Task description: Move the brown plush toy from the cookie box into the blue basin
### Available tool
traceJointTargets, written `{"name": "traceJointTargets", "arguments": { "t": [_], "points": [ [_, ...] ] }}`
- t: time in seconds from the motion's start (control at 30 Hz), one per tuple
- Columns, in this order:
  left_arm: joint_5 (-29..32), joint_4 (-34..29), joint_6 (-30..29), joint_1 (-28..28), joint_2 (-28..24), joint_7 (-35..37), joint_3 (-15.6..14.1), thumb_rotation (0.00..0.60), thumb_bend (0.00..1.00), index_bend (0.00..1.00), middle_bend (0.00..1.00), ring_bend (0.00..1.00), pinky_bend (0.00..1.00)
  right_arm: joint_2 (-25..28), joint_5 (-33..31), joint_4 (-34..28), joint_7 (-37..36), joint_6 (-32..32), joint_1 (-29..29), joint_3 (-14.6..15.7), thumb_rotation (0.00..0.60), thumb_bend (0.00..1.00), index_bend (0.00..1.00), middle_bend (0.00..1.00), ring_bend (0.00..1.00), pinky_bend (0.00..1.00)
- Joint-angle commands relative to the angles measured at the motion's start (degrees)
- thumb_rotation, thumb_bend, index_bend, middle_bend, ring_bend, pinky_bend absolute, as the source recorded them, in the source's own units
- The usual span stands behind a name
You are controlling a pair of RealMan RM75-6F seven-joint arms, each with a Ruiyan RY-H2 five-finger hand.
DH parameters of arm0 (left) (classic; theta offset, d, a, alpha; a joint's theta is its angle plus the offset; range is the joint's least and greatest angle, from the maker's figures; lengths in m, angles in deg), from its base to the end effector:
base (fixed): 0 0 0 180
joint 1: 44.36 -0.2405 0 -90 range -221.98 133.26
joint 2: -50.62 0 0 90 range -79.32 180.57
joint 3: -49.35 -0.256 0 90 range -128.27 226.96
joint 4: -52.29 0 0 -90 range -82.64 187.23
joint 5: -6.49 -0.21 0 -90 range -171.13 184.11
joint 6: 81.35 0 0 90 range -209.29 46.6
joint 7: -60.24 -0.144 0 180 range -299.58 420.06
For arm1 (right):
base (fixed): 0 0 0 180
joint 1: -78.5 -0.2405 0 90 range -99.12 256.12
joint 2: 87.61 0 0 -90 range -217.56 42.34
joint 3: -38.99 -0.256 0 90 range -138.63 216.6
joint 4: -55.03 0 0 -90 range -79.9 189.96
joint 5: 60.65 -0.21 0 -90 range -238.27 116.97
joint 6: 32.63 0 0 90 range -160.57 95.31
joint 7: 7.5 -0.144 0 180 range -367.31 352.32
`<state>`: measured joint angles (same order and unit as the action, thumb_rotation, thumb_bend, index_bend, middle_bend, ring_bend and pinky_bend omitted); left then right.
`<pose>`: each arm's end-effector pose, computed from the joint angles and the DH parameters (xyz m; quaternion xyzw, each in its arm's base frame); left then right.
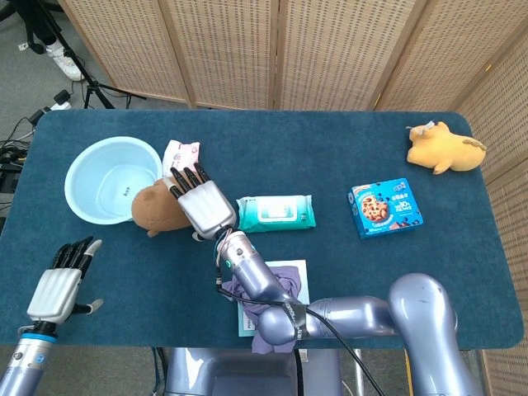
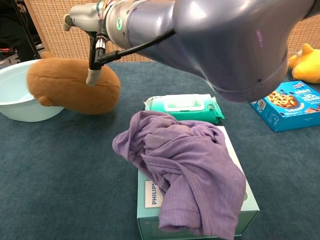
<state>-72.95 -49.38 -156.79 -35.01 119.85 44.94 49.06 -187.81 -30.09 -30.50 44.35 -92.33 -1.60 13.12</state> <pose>-0.2777 0.1833 0.0916 -0.6450 -0.4430 -0.3205 0.5338 0.1151 -0.3652 -0.0426 0.7794 -0.2537 0.4189 0.3907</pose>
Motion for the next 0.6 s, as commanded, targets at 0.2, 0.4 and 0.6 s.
{"name": "traceJointTargets", "arguments": {
  "t": [0.2,0.4,0.6],
  "points": [
    [0.1,-0.2,-0.2,-0.1,0.1,-0.4,-0.1,0.600,0.00,0.00,0.00,0.00,0.00,11.5,1.1,-14.5,2.6,-9.5,6.7,3.1,0.600,0.00,0.00,0.00,0.00,0.00],
    [0.3,-0.4,-0.5,-0.1,0.4,-1.6,-0.2,0.600,0.00,0.00,0.00,0.00,0.00,23.4,9.1,-27.0,-2.9,-17.4,18.4,9.5,0.600,0.00,0.00,0.00,0.00,0.00],
    [1.0,-0.3,-0.5,0.0,1.4,-3.6,-0.1,0.600,0.00,0.00,0.00,0.00,0.00,32.8,24.1,-32.9,-14.1,-23.0,30.9,17.5,0.600,0.00,0.00,0.00,0.00,0.00]
  ]
}}
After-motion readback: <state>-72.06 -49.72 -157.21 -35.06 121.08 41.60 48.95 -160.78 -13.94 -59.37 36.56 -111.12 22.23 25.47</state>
